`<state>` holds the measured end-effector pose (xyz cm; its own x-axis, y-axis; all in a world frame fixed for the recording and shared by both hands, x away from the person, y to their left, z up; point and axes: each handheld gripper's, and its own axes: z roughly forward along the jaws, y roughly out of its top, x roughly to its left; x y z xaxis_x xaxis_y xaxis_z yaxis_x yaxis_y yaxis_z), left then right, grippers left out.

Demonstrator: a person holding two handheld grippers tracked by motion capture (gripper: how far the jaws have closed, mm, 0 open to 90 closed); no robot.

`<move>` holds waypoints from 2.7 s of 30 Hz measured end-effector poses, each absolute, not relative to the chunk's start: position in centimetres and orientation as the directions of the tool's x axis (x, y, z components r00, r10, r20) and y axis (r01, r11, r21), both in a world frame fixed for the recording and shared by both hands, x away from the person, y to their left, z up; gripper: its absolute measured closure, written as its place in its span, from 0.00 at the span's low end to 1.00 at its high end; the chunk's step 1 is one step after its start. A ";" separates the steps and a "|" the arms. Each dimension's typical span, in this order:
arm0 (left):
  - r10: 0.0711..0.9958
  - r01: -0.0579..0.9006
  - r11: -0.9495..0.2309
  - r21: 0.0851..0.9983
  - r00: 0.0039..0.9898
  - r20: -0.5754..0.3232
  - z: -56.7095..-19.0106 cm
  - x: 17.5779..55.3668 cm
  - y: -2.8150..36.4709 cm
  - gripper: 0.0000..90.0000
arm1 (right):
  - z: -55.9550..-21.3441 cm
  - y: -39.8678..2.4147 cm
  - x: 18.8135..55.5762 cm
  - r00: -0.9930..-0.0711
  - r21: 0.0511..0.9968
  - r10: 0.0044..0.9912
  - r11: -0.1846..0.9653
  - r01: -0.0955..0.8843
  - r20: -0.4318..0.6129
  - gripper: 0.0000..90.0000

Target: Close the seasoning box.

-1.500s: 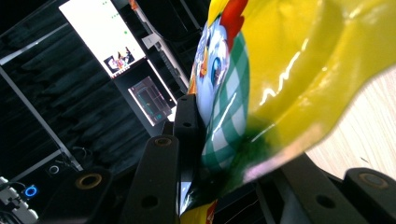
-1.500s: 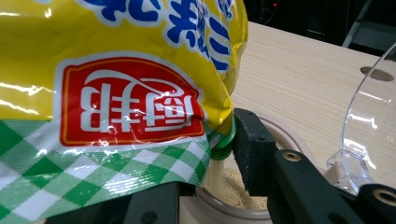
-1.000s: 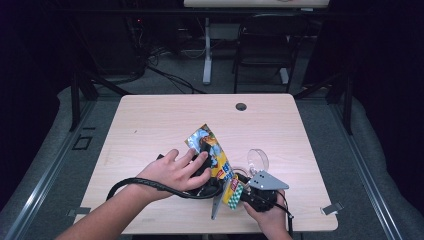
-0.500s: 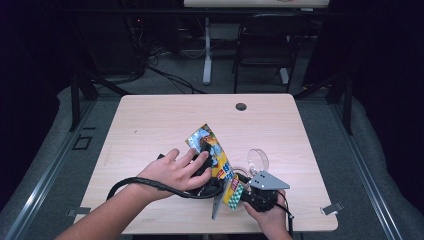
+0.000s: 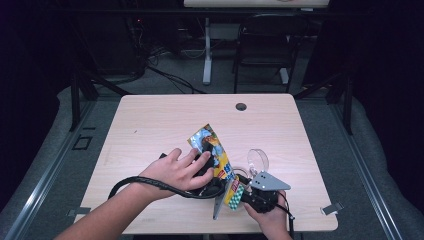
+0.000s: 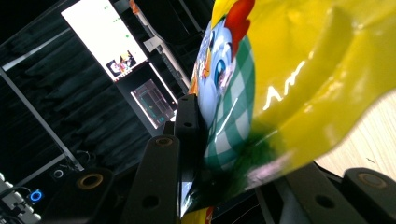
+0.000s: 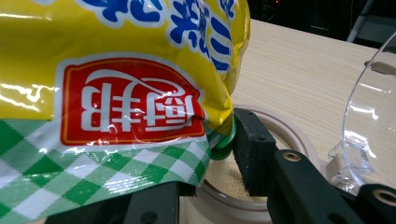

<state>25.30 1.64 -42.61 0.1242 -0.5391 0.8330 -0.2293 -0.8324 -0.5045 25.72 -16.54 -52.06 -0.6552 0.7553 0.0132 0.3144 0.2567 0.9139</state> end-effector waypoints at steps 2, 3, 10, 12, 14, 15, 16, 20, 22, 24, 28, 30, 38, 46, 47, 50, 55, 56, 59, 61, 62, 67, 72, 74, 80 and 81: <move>-0.541 -0.228 -0.832 -0.507 0.122 0.832 -42.6 25.3 1.6 0.84 | -52.0 -16.6 25.7 -0.653 0.913 0.757 0.256 0.316 0.014 0.79; -0.542 -0.228 -0.831 -0.507 0.125 0.831 -42.6 25.3 1.6 0.84 | -52.1 -16.6 25.7 -0.653 0.917 0.757 0.247 0.314 0.020 0.79; -0.541 -0.231 -0.830 -0.507 0.115 0.833 -42.6 25.3 1.6 0.85 | -52.0 -16.6 25.7 -0.654 0.911 0.757 0.262 0.317 0.010 0.79; -0.545 -0.234 -0.827 -0.511 0.109 0.831 -42.6 25.3 1.5 0.85 | -52.0 -16.6 25.7 -0.654 0.912 0.757 0.262 0.317 0.010 0.79; -0.544 -0.233 -0.828 -0.511 0.110 0.832 -42.6 25.3 1.5 0.85 | -52.0 -16.7 25.7 -0.654 0.912 0.757 0.261 0.316 0.010 0.79; -0.544 -0.230 -0.829 -0.510 0.115 0.831 -42.5 25.2 1.4 0.85 | -52.0 -16.7 25.7 -0.653 0.912 0.757 0.261 0.317 0.010 0.79; -0.544 -0.230 -0.829 -0.510 0.116 0.831 -42.5 25.2 1.4 0.85 | -52.0 -16.7 25.7 -0.654 0.912 0.757 0.261 0.317 0.011 0.79; -0.542 -0.232 -0.829 -0.508 0.115 0.832 -42.5 25.3 1.4 0.86 | -52.0 -16.7 25.7 -0.652 0.912 0.758 0.261 0.316 0.009 0.79; -0.547 -0.228 -0.827 -0.514 0.115 0.829 -42.6 25.3 1.4 0.86 | -52.0 -16.7 25.7 -0.652 0.913 0.758 0.256 0.316 0.014 0.79; -0.548 -0.230 -0.826 -0.515 0.114 0.829 -42.6 25.3 1.4 0.86 | -52.0 -16.7 25.7 -0.652 0.913 0.758 0.257 0.317 0.013 0.79; -0.548 -0.225 -0.827 -0.515 0.123 0.827 -42.5 25.3 1.4 0.87 | -52.0 -16.7 25.8 -0.650 0.915 0.760 0.253 0.315 0.013 0.79; -0.544 -0.228 -0.829 -0.510 0.124 0.830 -42.5 25.3 1.4 0.87 | -52.0 -16.7 25.7 -0.650 0.914 0.760 0.257 0.314 0.010 0.79; -0.540 -0.231 -0.831 -0.507 0.117 0.833 -42.5 25.3 1.5 0.87 | -52.0 -16.6 25.8 -0.651 0.916 0.759 0.258 0.309 0.006 0.79; -0.543 -0.227 -0.831 -0.509 0.123 0.831 -42.4 25.3 1.5 0.87 | -52.0 -16.6 25.8 -0.653 0.916 0.757 0.255 0.311 0.010 0.79; -0.544 -0.226 -0.830 -0.510 0.123 0.830 -42.4 25.3 1.5 0.87 | -51.9 -16.6 25.8 -0.655 0.915 0.756 0.258 0.311 0.009 0.79; -0.537 -0.227 -0.834 -0.503 0.126 0.834 -42.4 25.3 1.5 0.87 | -51.9 -16.6 25.8 -0.655 0.915 0.755 0.258 0.309 0.008 0.79; -0.526 -0.225 -0.842 -0.491 0.135 0.840 -42.4 25.3 1.6 0.87 | -51.9 -16.6 25.8 -0.654 0.917 0.757 0.254 0.309 0.010 0.79; -0.527 -0.229 -0.840 -0.492 0.131 0.839 -42.4 25.3 1.6 0.87 | -51.8 -16.6 25.8 -0.653 0.917 0.757 0.254 0.309 0.011 0.79; -0.527 -0.228 -0.841 -0.491 0.138 0.839 -42.3 25.3 1.6 0.87 | -51.8 -16.7 25.8 -0.652 0.916 0.758 0.256 0.310 0.009 0.79; -0.536 -0.222 -0.836 -0.502 0.136 0.833 -42.2 25.3 1.5 0.87 | -51.8 -16.6 25.8 -0.652 0.917 0.758 0.254 0.309 0.010 0.79; -0.535 -0.222 -0.837 -0.501 0.138 0.833 -42.2 25.3 1.6 0.87 | -51.8 -16.6 25.8 -0.652 0.916 0.758 0.255 0.309 0.009 0.79; -0.522 -0.216 -0.847 -0.486 0.161 0.838 -42.4 25.4 1.7 0.87 | -51.8 -16.6 25.8 -0.648 0.915 0.762 0.260 0.307 0.001 0.79; -0.516 -0.216 -0.850 -0.480 0.165 0.841 -42.5 25.4 1.9 0.87 | -51.8 -16.4 25.8 -0.645 0.919 0.764 0.249 0.307 0.009 0.79; -0.514 -0.216 -0.852 -0.477 0.169 0.841 -42.5 25.4 2.0 0.87 | -51.8 -16.5 25.8 -0.646 0.913 0.763 0.266 0.308 -0.005 0.79; -0.511 -0.211 -0.855 -0.474 0.185 0.839 -42.8 25.4 2.2 0.88 | -51.8 -16.4 25.8 -0.644 0.913 0.765 0.268 0.308 -0.007 0.79; -0.505 -0.212 -0.858 -0.468 0.185 0.843 -42.9 25.4 2.3 0.88 | -51.8 -16.4 25.8 -0.645 0.911 0.764 0.271 0.309 -0.009 0.79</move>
<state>25.40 2.28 -42.87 0.1846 -0.5051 0.8431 -0.2116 -0.8582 -0.4678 25.80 -16.43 -51.85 -0.6448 0.7643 -0.0088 0.3094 0.2714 0.9114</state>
